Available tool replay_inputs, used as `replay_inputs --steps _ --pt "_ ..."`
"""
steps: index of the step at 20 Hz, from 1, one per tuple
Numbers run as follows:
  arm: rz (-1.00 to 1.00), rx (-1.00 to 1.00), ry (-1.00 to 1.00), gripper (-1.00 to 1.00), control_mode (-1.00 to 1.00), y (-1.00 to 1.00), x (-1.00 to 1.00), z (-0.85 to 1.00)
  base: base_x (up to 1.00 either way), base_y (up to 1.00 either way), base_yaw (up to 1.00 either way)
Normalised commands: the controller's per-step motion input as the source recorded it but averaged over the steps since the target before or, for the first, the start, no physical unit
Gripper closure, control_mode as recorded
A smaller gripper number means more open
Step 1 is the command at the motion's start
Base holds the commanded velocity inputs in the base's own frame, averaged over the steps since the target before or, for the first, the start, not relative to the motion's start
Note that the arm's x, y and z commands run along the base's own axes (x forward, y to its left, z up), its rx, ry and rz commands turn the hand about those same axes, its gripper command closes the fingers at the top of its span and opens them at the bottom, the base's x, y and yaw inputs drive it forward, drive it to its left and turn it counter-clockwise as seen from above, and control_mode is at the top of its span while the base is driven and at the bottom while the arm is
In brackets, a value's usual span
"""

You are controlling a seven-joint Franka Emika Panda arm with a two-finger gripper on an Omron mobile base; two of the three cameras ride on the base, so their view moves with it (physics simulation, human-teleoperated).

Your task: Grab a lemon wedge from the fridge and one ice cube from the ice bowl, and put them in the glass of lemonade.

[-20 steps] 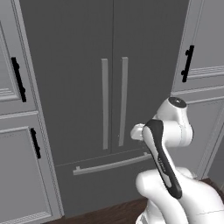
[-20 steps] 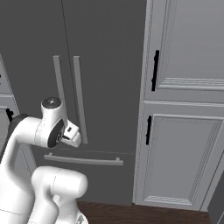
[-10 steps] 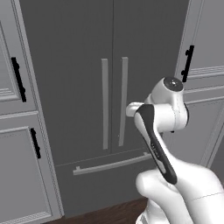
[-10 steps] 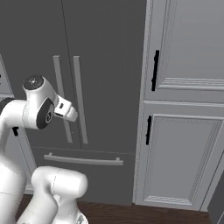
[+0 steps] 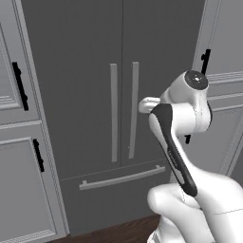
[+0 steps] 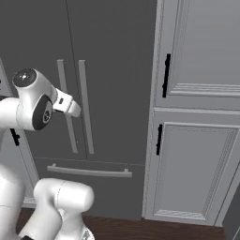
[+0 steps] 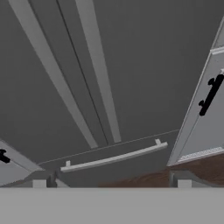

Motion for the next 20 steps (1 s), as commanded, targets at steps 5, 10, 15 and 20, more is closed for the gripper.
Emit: replay_inputs --steps 5,10,15,20 --pt "0.0 -0.11 0.02 -1.0 -1.0 0.0 1.0 0.0 0.0 0.0 0.0" --pt "0.0 -0.15 0.05 -1.0 -1.0 0.0 1.0 0.0 0.0 0.0 0.0" --pt "0.02 -0.01 0.0 -1.0 -1.0 0.0 0.86 0.0 0.0 0.0 0.0" --pt "0.04 0.0 0.0 -1.0 -1.0 0.07 0.49 -0.24 0.0 0.0 0.0"
